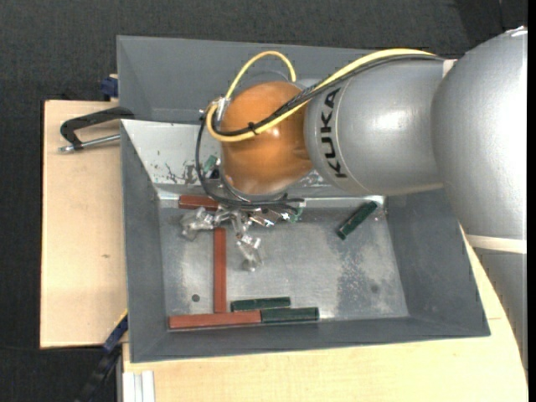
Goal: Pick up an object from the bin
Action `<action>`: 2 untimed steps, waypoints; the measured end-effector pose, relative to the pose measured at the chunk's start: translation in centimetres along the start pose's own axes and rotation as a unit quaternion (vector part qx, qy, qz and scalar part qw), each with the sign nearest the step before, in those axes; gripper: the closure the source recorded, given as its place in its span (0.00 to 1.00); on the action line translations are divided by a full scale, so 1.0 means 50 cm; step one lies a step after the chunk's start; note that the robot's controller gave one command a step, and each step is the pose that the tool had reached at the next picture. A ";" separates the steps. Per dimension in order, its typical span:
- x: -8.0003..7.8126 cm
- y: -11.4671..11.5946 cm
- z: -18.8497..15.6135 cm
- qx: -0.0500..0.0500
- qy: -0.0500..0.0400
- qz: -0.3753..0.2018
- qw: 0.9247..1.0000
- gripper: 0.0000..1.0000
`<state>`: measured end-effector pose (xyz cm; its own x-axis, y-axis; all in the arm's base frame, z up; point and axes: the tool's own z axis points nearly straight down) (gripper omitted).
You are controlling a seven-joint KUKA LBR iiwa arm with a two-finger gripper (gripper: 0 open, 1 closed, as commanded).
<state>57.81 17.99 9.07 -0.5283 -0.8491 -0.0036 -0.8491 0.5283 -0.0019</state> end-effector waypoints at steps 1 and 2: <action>-0.009 0.007 0.016 -0.001 0.000 -0.014 1.000 0.00; -0.014 0.019 0.039 -0.002 0.000 -0.121 0.993 1.00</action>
Offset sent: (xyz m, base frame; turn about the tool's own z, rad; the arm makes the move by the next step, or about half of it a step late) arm -0.0049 0.0094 -0.0207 -0.2467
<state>57.36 19.09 7.11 -0.3082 -0.9513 -0.0030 -0.9513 0.3082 0.0007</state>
